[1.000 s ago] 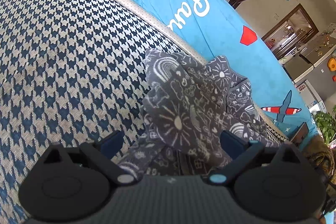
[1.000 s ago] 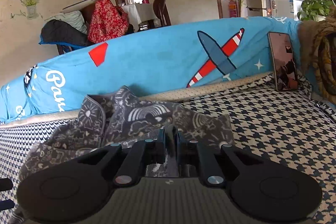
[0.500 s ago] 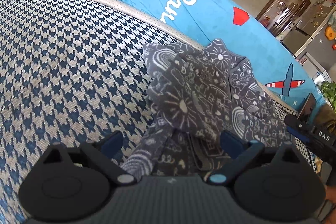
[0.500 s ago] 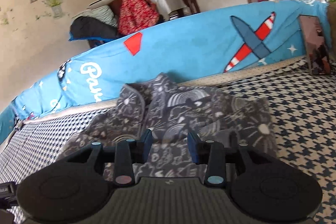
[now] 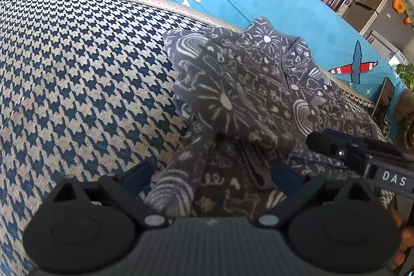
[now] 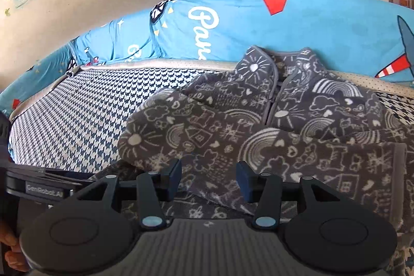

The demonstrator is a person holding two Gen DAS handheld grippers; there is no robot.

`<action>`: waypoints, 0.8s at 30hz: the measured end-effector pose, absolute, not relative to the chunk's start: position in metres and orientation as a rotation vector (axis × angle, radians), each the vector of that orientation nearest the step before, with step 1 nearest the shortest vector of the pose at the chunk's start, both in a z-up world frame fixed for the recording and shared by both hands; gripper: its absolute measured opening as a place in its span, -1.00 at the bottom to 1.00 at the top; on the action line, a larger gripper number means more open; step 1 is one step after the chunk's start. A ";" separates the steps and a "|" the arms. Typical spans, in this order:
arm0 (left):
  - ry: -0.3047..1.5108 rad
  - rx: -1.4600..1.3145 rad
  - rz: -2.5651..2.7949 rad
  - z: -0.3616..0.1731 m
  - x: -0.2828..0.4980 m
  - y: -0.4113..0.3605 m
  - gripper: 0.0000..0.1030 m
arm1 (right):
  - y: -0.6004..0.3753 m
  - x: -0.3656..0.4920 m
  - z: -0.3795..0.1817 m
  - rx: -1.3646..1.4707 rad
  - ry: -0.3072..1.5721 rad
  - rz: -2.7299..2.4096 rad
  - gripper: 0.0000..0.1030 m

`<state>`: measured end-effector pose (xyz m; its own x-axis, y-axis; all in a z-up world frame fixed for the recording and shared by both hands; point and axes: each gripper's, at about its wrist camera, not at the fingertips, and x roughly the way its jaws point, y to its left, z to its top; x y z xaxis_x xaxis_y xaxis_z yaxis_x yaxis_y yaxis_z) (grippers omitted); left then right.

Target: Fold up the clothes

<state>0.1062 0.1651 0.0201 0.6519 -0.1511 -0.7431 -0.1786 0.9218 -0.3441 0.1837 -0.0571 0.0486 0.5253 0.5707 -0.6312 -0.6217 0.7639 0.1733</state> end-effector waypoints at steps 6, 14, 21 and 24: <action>0.853 -0.401 0.067 0.016 0.107 0.171 0.96 | -0.043 0.176 0.042 -0.221 0.707 0.752 0.09; 0.811 -0.488 0.108 0.015 0.104 0.185 0.97 | -0.018 0.168 0.026 -0.352 0.665 0.772 0.14; 0.780 -0.495 0.097 0.012 0.111 0.179 0.99 | -0.005 0.172 0.018 -0.325 0.602 0.672 0.14; 0.761 -0.503 0.102 0.011 0.113 0.177 1.00 | -0.011 0.175 0.024 -0.236 0.581 0.642 0.13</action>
<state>0.1126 0.1766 0.0108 0.7255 -0.0902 -0.6823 -0.2666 0.8771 -0.3994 0.1752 -0.0110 0.0238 0.6496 0.4947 -0.5773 -0.6230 0.7816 -0.0313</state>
